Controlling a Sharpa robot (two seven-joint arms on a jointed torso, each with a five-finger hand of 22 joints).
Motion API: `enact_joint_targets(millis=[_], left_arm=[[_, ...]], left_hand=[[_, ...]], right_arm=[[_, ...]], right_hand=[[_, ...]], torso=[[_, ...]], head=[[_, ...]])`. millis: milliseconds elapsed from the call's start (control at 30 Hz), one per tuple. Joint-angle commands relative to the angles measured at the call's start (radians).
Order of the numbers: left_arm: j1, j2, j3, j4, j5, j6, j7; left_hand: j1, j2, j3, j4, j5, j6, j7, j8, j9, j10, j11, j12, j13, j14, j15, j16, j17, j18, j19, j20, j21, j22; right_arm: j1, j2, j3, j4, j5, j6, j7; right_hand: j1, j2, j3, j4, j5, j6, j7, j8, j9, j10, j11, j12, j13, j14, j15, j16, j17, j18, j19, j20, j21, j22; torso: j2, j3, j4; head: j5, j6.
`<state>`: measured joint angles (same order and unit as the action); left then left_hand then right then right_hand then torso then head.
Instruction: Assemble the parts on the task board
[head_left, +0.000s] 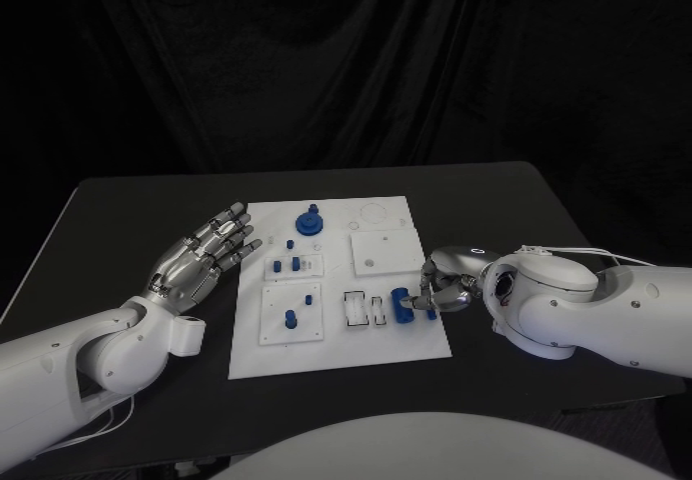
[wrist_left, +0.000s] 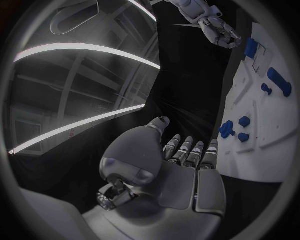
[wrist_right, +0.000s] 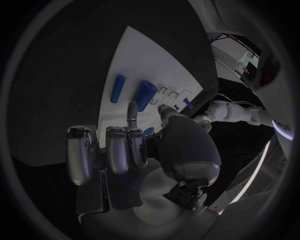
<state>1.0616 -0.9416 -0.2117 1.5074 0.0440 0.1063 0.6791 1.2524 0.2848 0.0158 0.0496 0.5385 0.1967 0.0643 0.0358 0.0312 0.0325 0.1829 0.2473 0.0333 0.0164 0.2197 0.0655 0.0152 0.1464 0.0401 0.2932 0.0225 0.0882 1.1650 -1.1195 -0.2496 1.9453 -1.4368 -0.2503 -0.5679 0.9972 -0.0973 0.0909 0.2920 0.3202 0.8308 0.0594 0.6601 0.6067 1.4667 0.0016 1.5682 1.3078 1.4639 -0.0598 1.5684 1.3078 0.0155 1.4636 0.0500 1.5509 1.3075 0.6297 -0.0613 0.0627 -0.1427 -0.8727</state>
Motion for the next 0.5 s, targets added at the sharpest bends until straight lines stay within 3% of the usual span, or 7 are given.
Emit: enact_joint_targets(millis=[33,300,500], left_arm=[[0.000,0.002,0.001,-0.001,0.002,0.016,0.092],[0.000,0.001,0.001,-0.009,0.002,0.019,0.088],[0.000,0.002,0.001,-0.014,0.002,0.022,0.083]], left_hand=[[-0.004,-0.005,0.007,0.000,0.006,0.003,0.001,0.003,0.000,0.001,0.007,0.003,0.001,0.003,0.003,0.007,0.002,-0.006,0.009,-0.002,0.007,0.001],[-0.004,-0.005,0.008,0.000,0.006,0.003,0.001,0.003,0.000,0.001,0.008,0.004,0.001,0.003,0.003,0.007,0.002,-0.006,0.009,-0.001,0.007,0.001],[-0.004,-0.005,0.008,0.000,0.006,0.003,0.001,0.003,0.000,0.001,0.008,0.004,0.001,0.003,0.003,0.007,0.002,-0.006,0.009,-0.001,0.007,0.001]], right_arm=[[-0.007,0.009,0.000,-0.009,-0.065,-0.013,-0.037],[-0.014,0.039,0.000,-0.032,-0.076,-0.010,-0.036],[-0.021,0.060,0.000,-0.054,-0.078,0.018,-0.047]], right_hand=[[-0.005,-0.008,-0.005,0.000,0.009,-0.009,0.001,0.001,0.002,0.104,-0.008,0.003,0.263,0.107,-0.008,0.002,0.263,-0.008,0.094,-0.008,-0.007,0.253],[-0.044,-0.015,-0.020,0.002,0.019,-0.014,0.002,-0.002,0.014,0.104,-0.008,0.003,0.263,0.107,-0.008,0.002,0.263,-0.001,0.084,-0.009,-0.027,0.245],[-0.093,-0.004,-0.034,0.002,-0.023,-0.015,0.001,-0.006,0.025,0.104,-0.009,0.003,0.263,0.107,-0.009,0.002,0.263,0.001,0.079,-0.009,-0.037,0.241]], torso=[[-0.002,-0.0007,0.0000],[-0.001,-0.0004,-0.0005],[-0.002,-0.0017,0.0012]], head=[[0.001,0.000],[0.009,0.000],[0.013,0.000]])
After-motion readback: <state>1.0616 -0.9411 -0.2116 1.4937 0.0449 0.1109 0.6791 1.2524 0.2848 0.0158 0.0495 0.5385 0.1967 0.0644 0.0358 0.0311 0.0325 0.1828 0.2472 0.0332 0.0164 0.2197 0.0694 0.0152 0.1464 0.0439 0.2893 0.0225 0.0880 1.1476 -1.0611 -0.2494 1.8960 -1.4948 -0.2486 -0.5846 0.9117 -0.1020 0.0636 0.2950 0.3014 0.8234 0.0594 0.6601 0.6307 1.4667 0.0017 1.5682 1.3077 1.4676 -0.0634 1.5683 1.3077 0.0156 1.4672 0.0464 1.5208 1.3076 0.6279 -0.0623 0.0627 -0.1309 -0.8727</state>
